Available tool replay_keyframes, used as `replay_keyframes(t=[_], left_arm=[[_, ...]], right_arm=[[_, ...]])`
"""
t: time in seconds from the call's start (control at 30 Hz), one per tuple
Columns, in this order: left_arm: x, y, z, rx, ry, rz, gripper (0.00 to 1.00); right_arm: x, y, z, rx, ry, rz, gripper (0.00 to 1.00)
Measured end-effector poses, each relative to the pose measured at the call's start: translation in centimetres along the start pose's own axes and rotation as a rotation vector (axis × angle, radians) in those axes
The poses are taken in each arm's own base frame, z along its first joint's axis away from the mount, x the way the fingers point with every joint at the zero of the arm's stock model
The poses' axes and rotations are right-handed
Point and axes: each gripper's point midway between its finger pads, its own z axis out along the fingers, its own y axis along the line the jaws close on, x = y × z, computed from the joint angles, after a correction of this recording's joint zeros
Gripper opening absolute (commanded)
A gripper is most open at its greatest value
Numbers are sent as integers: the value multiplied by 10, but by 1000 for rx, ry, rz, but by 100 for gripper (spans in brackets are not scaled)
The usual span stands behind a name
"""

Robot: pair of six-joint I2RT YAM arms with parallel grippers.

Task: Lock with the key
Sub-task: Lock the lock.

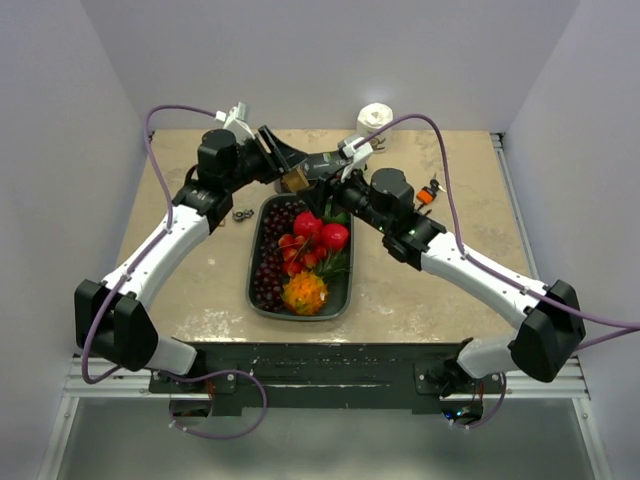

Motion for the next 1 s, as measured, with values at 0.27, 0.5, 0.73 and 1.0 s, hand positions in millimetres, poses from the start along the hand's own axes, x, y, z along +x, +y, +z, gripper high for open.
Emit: replay_keyframes(t=[0.27,0.5,0.73,1.0], left_arm=[[-6,-25,-17,80,0,17,0],[-4,-25,-19,92,14,10,0],[-4,-11,-20,45,23,-27,0],[-24,16,-27,-85,20,-102,0]], right_arm=[[1,8,-3,-67,15,-26,36],[8,17,-2,-126,38,-55,0],[14,19,0,-152,51,-91,0],[18,23,8,-138,54,-174,0]])
